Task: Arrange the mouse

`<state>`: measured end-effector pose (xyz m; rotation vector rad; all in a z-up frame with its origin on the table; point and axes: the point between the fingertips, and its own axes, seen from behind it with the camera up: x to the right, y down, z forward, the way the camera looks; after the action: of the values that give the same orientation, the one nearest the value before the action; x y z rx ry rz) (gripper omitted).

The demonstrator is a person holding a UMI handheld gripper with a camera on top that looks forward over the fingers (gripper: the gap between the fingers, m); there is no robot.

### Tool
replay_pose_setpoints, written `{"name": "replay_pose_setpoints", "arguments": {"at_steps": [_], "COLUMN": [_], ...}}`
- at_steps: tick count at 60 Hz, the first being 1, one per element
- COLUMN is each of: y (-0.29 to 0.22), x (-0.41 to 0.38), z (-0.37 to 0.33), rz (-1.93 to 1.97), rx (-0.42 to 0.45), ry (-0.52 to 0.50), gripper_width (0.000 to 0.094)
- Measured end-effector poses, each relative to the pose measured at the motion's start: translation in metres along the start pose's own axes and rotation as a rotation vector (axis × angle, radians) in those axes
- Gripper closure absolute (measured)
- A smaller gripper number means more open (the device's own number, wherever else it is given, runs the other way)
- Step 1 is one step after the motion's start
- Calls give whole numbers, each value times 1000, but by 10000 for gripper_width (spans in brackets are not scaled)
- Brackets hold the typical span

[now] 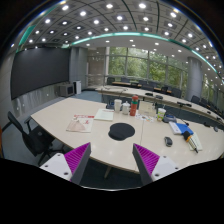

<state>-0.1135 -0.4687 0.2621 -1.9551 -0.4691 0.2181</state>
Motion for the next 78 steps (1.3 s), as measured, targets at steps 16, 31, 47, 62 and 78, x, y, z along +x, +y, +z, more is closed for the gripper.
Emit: {"name": "replay_pose_setpoints", "arguments": {"at_steps": [16, 31, 47, 62, 78], "y": [74, 161, 163, 159, 161], "x": [60, 179, 330, 423, 450], "z": [19, 63, 179, 297, 366], "rz": [24, 74, 89, 115, 148], "rx": [-101, -218, -188, -210, -232], "ry": [51, 157, 246, 242, 179], "gripper_width": [82, 81, 73, 77, 214]}}
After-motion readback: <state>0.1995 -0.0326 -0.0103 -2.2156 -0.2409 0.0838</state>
